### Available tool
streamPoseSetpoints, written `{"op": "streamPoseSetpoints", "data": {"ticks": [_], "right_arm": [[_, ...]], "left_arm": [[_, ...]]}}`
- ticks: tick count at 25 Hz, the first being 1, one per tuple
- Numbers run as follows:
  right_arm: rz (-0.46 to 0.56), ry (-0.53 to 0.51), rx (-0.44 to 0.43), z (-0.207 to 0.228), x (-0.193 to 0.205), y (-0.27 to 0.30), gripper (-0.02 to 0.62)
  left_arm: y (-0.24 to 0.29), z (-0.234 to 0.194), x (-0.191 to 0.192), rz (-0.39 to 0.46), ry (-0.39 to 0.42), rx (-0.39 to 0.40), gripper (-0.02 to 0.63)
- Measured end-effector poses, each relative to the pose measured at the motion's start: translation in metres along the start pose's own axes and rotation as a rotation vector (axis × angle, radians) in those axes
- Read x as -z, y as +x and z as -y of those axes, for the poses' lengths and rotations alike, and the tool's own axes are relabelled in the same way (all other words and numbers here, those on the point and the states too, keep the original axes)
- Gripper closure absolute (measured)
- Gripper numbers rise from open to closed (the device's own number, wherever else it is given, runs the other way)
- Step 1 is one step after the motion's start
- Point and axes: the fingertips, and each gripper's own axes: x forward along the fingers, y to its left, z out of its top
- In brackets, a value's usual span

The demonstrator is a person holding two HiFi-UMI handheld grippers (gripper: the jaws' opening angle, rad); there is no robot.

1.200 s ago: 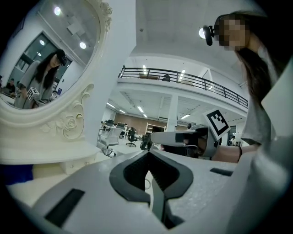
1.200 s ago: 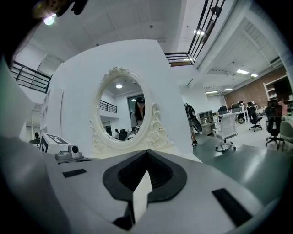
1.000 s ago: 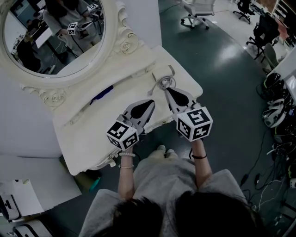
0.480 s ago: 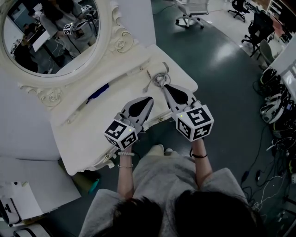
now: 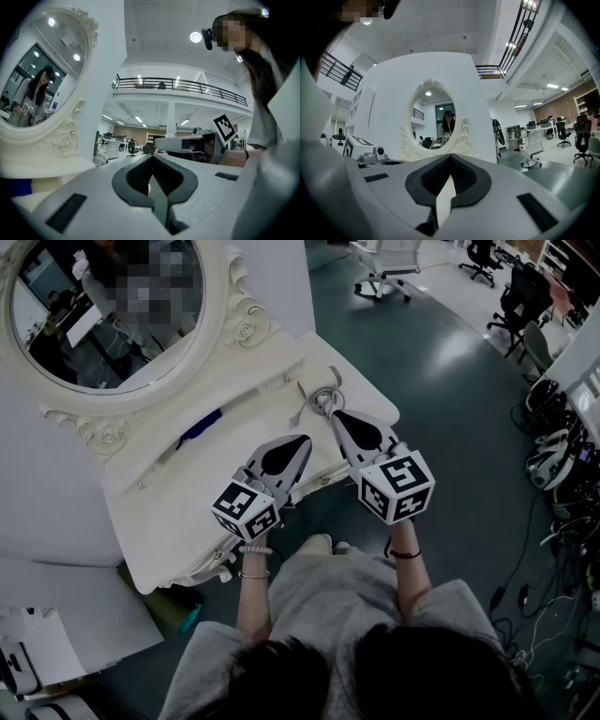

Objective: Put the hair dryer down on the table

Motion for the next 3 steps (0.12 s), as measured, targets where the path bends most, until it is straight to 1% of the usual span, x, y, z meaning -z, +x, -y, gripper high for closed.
{"op": "streamPoseSetpoints", "data": {"ticks": [3], "right_arm": [[-0.001, -0.002, -0.005, -0.0033, 0.0013, -0.0002, 0.597]], "left_arm": [[-0.004, 0.0, 0.0011, 0.0, 0.001, -0.003, 0.601]]}}
